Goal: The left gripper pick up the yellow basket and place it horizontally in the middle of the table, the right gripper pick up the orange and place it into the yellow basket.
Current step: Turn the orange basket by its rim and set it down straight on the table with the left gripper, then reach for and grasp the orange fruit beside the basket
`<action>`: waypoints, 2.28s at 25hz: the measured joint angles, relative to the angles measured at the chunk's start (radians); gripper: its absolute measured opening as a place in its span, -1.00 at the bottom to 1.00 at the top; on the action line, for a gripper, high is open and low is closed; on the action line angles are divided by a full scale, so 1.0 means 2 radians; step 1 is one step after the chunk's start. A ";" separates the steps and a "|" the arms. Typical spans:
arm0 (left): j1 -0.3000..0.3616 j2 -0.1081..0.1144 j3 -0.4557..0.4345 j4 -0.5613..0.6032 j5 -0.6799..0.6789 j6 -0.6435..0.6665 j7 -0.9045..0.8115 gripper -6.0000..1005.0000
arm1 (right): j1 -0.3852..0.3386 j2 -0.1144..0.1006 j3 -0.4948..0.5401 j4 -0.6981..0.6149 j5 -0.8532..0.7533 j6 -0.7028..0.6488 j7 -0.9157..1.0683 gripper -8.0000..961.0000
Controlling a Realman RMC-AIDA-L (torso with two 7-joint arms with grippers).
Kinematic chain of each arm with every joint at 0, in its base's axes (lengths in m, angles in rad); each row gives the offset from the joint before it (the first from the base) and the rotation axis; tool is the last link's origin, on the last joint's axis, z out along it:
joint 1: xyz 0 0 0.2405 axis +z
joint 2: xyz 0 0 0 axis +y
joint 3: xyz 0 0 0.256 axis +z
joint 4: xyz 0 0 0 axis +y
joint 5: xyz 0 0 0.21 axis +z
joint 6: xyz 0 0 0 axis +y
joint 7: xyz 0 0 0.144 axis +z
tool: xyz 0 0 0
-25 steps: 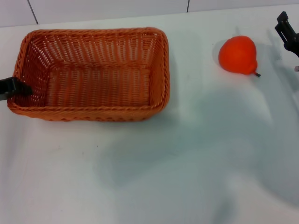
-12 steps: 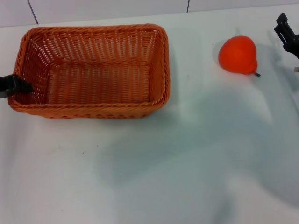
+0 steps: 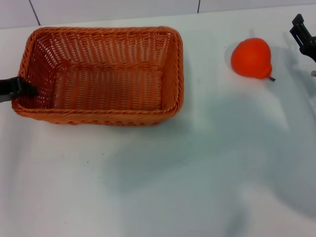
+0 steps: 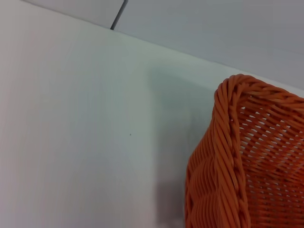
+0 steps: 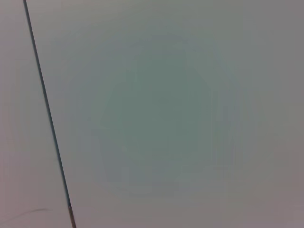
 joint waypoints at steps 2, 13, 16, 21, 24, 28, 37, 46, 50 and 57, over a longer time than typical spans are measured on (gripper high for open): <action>-0.001 0.000 0.000 0.000 0.000 -0.001 -0.005 -0.68 | 0.000 0.000 0.000 0.000 0.000 0.000 0.000 0.97; 0.000 -0.001 0.001 -0.001 -0.001 -0.013 -0.017 -0.25 | 0.003 -0.001 0.001 -0.006 0.000 0.000 0.000 0.97; 0.000 -0.001 0.001 0.000 -0.001 -0.016 -0.017 -0.10 | 0.003 -0.001 0.001 -0.007 0.000 0.000 0.000 0.97; -0.001 -0.001 0.002 0.000 -0.003 -0.029 -0.011 0.10 | 0.003 -0.001 0.001 -0.007 0.000 0.000 0.000 0.97; -0.003 0.000 0.002 0.006 -0.011 -0.032 -0.003 0.22 | 0.004 -0.001 0.001 -0.007 0.000 0.000 0.000 0.97; -0.001 0.000 0.002 0.021 -0.029 -0.036 0.011 0.53 | 0.006 -0.001 0.001 -0.007 0.000 0.003 0.000 0.97; 0.033 -0.002 0.002 0.040 -0.199 -0.137 0.122 0.74 | 0.021 0.002 -0.007 0.000 -0.003 0.052 0.001 0.94; 0.049 -0.002 -0.003 -0.042 -0.414 -0.185 0.319 0.73 | 0.025 0.004 -0.046 0.019 -0.004 0.118 0.002 0.90; 0.053 -0.003 -0.003 -0.078 -0.484 -0.185 0.380 0.73 | 0.026 0.002 -0.049 0.020 -0.003 0.139 0.002 0.88; 0.062 -0.003 -0.004 -0.113 -0.541 -0.181 0.437 0.72 | 0.031 -0.001 -0.046 0.014 -0.001 0.165 0.002 0.85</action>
